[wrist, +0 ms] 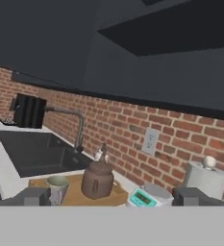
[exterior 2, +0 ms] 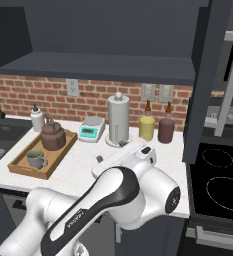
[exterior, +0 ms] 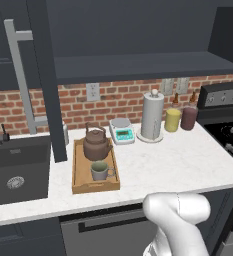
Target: Pick the kettle from the counter and place it on the tray. Then pick the mug from the cabinet and place it on the tray. Then close the cabinet doors.
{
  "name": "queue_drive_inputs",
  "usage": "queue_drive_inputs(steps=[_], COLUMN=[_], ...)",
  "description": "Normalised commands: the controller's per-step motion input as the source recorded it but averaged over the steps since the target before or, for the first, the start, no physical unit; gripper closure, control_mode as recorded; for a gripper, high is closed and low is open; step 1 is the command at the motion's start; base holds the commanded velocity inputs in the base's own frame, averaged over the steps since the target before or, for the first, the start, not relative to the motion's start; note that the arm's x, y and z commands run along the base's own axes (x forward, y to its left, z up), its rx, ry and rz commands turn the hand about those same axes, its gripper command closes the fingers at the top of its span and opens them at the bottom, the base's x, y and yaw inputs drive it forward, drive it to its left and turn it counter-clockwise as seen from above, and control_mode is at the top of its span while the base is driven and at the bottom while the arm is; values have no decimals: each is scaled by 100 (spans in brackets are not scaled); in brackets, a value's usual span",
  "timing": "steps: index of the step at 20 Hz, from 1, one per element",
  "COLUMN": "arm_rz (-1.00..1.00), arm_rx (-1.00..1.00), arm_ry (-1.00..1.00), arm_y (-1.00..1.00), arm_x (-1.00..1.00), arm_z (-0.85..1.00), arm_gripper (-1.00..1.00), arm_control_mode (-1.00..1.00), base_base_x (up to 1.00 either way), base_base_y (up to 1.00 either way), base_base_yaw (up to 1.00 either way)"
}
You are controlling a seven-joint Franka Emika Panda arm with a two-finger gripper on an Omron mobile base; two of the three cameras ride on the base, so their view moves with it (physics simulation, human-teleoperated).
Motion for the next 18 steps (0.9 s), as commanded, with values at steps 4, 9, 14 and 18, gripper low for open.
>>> queue_drive_inputs(steps=[4, 9, 14, 18], arm_rz=[-4, -2, 0, 0], arm_rx=[0, 2, 6, 6], arm_ry=[-7, -15, -24, -21], arm_y=[-52, -42, -33, -37], arm_x=[0, 2, 17, 15], arm_z=[2, -17, -5, 9], arm_gripper=[-100, -100, -100, -100], arm_control_mode=[-100, -100, -100, -100], base_base_x=[0, 0, 0, 0], base_base_y=[0, 0, 0, 0], base_base_yaw=[0, 0, 0, 0])
